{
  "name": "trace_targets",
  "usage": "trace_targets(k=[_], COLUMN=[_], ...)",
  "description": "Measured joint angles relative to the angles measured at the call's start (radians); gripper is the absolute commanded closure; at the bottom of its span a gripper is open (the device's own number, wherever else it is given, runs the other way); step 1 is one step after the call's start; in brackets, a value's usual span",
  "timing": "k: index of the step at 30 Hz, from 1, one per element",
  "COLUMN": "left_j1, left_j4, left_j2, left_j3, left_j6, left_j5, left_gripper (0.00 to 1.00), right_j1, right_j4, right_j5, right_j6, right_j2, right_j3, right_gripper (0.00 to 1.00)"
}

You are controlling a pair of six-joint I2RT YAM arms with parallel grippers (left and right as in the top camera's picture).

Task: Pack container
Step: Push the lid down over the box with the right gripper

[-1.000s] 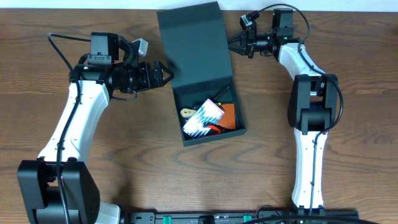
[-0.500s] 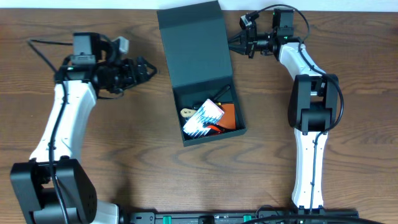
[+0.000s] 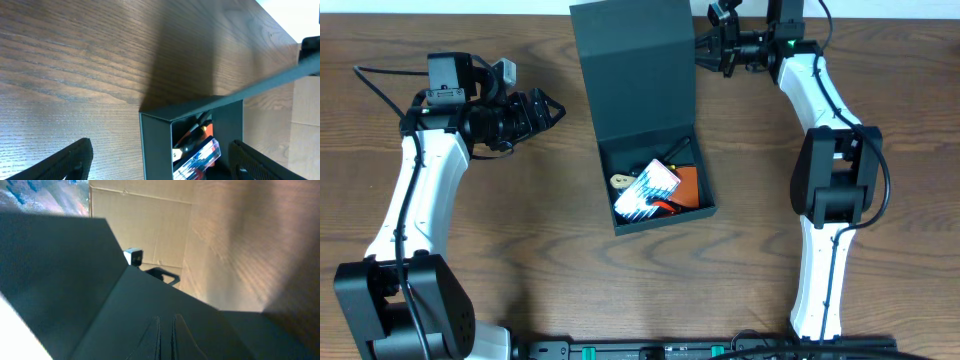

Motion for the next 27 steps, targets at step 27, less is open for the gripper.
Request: trace_targets(k=[27], left_j1=[-0.014], left_j4=[0.022], left_j2=[0.026], left_j3=[0.0], left_j6=[0.001], left_j5=[0.02], left_gripper=[0.16], right_j1=[0.008], right_j4=[-1.167], right_j5=[0.689], right_j6=[-0.879], right_j2=[-0.167], right_j3=[0.003], right_gripper=[0.99])
